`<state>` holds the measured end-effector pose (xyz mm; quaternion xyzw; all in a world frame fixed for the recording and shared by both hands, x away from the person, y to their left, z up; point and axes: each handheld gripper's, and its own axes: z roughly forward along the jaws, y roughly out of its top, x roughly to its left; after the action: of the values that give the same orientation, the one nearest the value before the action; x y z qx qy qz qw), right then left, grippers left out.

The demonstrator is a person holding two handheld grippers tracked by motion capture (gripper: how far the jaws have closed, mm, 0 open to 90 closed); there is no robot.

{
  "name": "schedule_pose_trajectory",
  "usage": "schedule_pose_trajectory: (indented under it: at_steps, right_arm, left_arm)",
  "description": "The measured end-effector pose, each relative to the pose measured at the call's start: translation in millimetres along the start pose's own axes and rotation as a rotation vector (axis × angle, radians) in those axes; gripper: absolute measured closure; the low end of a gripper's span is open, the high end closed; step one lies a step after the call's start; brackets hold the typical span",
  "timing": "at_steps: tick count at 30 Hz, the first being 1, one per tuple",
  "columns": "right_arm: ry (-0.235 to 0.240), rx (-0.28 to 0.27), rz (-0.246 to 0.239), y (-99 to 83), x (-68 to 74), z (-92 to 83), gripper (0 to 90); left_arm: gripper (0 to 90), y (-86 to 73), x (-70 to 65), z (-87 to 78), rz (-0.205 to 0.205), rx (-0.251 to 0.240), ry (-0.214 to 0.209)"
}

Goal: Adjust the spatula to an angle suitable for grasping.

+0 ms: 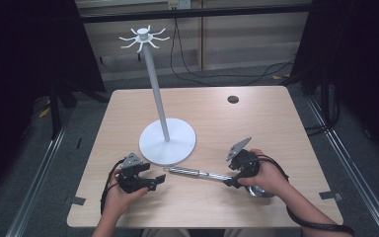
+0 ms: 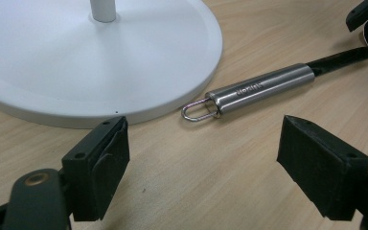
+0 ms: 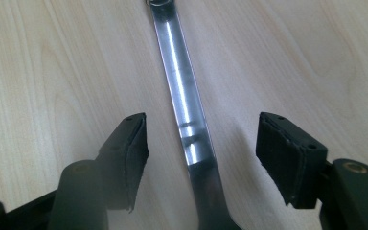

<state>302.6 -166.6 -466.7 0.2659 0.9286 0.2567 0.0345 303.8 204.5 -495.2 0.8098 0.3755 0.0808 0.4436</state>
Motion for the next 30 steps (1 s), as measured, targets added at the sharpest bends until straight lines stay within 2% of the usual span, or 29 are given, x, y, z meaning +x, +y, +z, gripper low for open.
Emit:
schedule_pose_trajectory:
  at_steps: [4, 6, 7, 12, 13, 14, 16, 19, 20, 23, 24, 25, 29, 30]
  right_arm:
    - [0.010, 0.022, 0.002, 0.5, 0.5, 5.5, 37.1]
    - [0.014, 0.032, 0.000, 0.7, 1.7, 8.5, 40.7]
    - [0.012, 0.035, -0.016, 0.8, 1.1, 9.6, 41.7]
    - [0.009, 0.066, -0.028, 2.3, 1.1, 13.1, 51.0]
    - [0.012, 0.078, -0.015, 2.2, 1.5, 13.6, 52.7]
    - [0.012, 0.075, -0.030, 2.7, 0.3, 13.8, 53.8]
    - [0.008, 0.080, -0.035, 3.9, -0.4, 13.8, 60.9]
    - [0.017, 0.095, -0.071, 6.1, 0.1, 13.7, 71.2]
    - [0.017, 0.106, -0.070, 6.4, 1.2, 13.3, 72.1]
    - [0.018, 0.117, -0.150, 8.1, 3.6, 13.2, 74.5]
    - [0.030, 0.124, -0.144, 7.9, 5.0, 12.8, 74.8]
    - [0.030, 0.113, -0.167, 6.9, 5.5, 12.7, 75.1]
    - [0.058, 0.115, -0.181, 3.2, 6.3, 10.5, 75.2]
    - [0.061, 0.109, -0.199, 2.5, 5.8, 10.3, 75.2]
  left_arm:
    - [18.3, -0.3, 1.1, -0.8, -0.001, 0.001, 0.002]
    - [18.3, -0.5, 1.1, -0.9, -0.004, -0.001, 0.006]
    - [18.3, -0.6, 1.1, -1.0, -0.005, -0.001, 0.005]
    - [18.3, -0.5, 1.3, -0.8, -0.009, -0.005, -0.003]
    - [18.3, -0.5, 1.2, -0.8, -0.011, -0.006, -0.004]
    - [18.3, -0.5, 1.3, -0.8, -0.011, -0.008, -0.003]
    - [18.0, -0.3, 1.4, -0.6, -0.018, -0.012, -0.005]
    - [17.5, 0.4, 1.2, -0.8, -0.027, -0.021, -0.003]
    - [17.4, 0.5, 1.3, -1.0, -0.027, -0.021, -0.006]
    - [17.4, -0.1, 1.8, -1.1, -0.026, -0.018, -0.003]
    - [17.3, -0.2, 2.0, -1.3, -0.026, -0.018, -0.007]
    - [17.0, -0.3, 1.8, -1.3, -0.031, -0.022, -0.005]
    - [16.7, 0.0, 2.5, -1.5, -0.033, -0.025, -0.010]
    - [16.6, -0.1, 2.7, -1.3, -0.035, -0.025, -0.012]
